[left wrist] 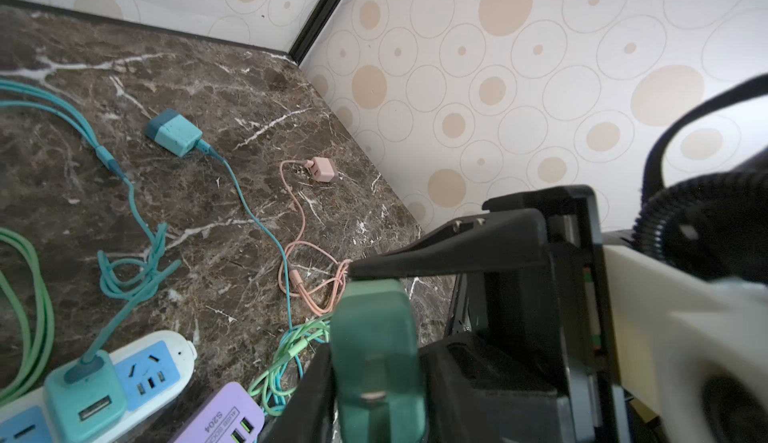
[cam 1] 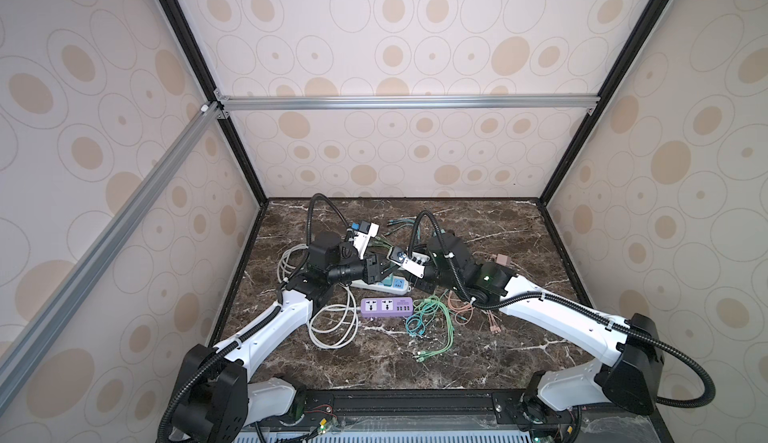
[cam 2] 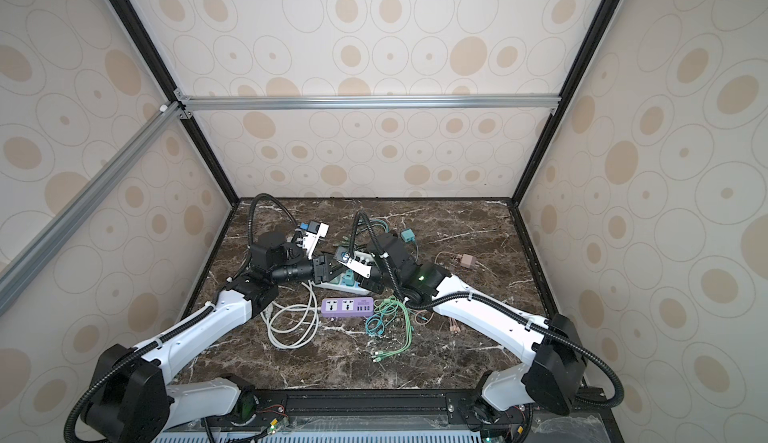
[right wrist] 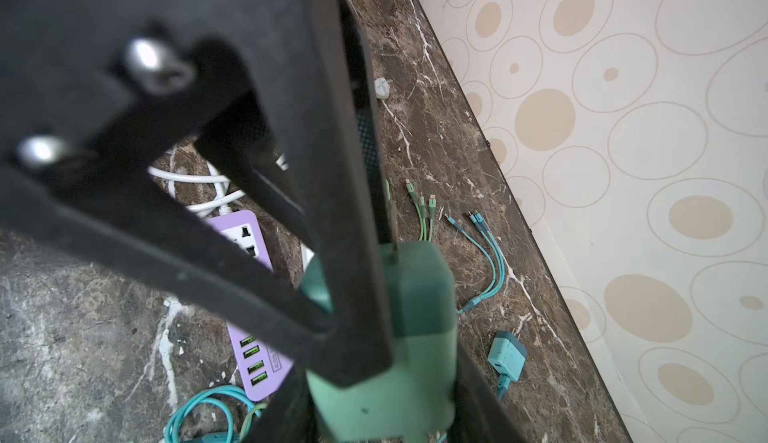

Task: Insert the plug

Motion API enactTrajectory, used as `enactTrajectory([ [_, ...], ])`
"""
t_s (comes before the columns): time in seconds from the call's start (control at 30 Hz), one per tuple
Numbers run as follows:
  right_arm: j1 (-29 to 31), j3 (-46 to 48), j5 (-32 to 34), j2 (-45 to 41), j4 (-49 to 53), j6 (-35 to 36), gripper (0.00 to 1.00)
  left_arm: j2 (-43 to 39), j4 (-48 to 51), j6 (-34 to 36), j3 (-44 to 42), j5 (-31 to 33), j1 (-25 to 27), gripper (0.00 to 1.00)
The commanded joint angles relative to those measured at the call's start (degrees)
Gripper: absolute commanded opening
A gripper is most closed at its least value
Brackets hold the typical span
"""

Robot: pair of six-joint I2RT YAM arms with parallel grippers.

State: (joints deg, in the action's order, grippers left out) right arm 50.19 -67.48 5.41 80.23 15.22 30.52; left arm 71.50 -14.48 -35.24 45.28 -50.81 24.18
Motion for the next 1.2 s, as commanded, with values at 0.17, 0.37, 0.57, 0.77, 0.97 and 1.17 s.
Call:
enactTrajectory([
  [0.17,0.4,1.1,3.4,-1.0,-4.3,1.4,0.3,-0.2,-1.3,0.1,2.2,-0.8,0.5,0.12],
  [0.37,0.4,3.0,5.4,-2.6,-6.5,-2.0,0.46,-0.3,-2.7,-0.4,2.3,0.5,0.4,0.08],
  [0.57,-0.6,4.2,6.1,-8.5,-3.2,-10.9,0.6,-0.1,-4.1,-0.8,2.6,2.7,0.4,0.0],
  [0.77,-3.3,6.1,-1.9,-14.2,0.4,-20.3,0.68,0.7,-7.2,-1.6,3.1,3.6,0.3,0.0],
  [0.97,-5.8,12.2,-14.2,-20.3,-6.0,-33.1,0.69,0.3,-9.4,-1.6,3.2,4.4,0.3,0.0],
  [1.17,-6.2,20.4,-23.1,-21.2,-21.7,-45.6,0.64,-0.1,-15.2,-3.7,2.9,4.4,0.3,0.0],
])
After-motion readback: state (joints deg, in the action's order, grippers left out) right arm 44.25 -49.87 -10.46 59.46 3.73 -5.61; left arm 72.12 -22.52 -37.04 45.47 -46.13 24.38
